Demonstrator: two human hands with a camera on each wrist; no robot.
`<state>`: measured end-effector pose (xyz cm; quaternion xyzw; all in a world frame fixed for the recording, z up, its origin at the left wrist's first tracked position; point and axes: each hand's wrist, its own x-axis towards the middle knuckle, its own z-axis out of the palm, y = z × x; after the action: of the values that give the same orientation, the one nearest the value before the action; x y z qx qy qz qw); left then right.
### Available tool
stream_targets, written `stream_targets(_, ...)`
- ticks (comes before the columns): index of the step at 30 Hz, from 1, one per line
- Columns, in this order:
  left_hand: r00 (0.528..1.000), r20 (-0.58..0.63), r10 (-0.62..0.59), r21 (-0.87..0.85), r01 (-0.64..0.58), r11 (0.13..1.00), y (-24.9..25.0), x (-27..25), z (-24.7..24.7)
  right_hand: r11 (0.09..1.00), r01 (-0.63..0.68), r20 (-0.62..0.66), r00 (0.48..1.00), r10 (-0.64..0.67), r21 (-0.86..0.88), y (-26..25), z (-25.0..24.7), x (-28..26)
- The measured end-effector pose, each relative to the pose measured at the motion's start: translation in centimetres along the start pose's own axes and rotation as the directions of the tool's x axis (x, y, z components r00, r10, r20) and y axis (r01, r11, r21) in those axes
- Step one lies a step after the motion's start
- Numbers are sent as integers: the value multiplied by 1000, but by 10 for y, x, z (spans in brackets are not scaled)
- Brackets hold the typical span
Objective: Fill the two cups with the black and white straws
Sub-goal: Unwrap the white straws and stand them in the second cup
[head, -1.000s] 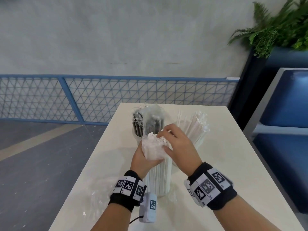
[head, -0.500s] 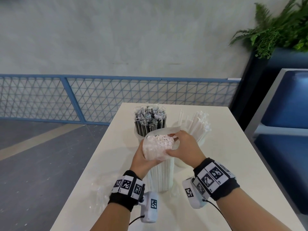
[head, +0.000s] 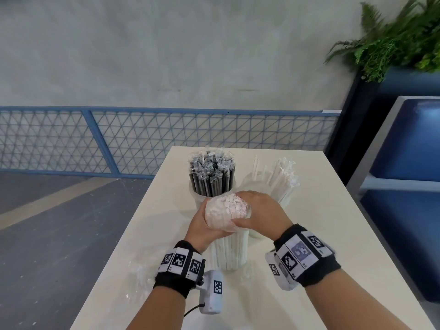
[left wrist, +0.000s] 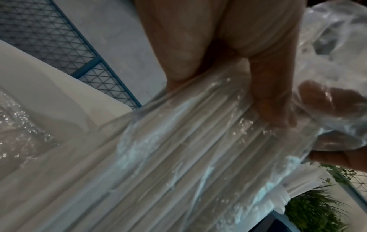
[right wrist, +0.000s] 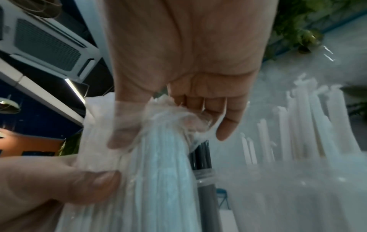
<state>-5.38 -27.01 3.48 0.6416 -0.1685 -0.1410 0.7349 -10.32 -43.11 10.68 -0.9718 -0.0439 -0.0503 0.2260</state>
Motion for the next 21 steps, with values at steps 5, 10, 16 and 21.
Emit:
stream_targets(5, 1000, -30, -10, 28, 11, 1000, -4, 3, -1, 960, -73, 9, 997, 73, 270, 6, 10, -3)
stream_targets(10, 998, -50, -24, 17, 25, 1000, -7, 6, -4, 814, 47, -288, 946, 151, 579, 5, 37, -12)
stream_targets(16, 998, -47, -33, 25, 34, 999, -9, 8, -4, 899, 19, -388, 905, 171, 438, 5, 54, -8)
stream_targets(21, 998, -45, -36, 54, 39, 998, -11, 11, -3, 971, 57, -442, 895, 53, 232, 7, 50, -2)
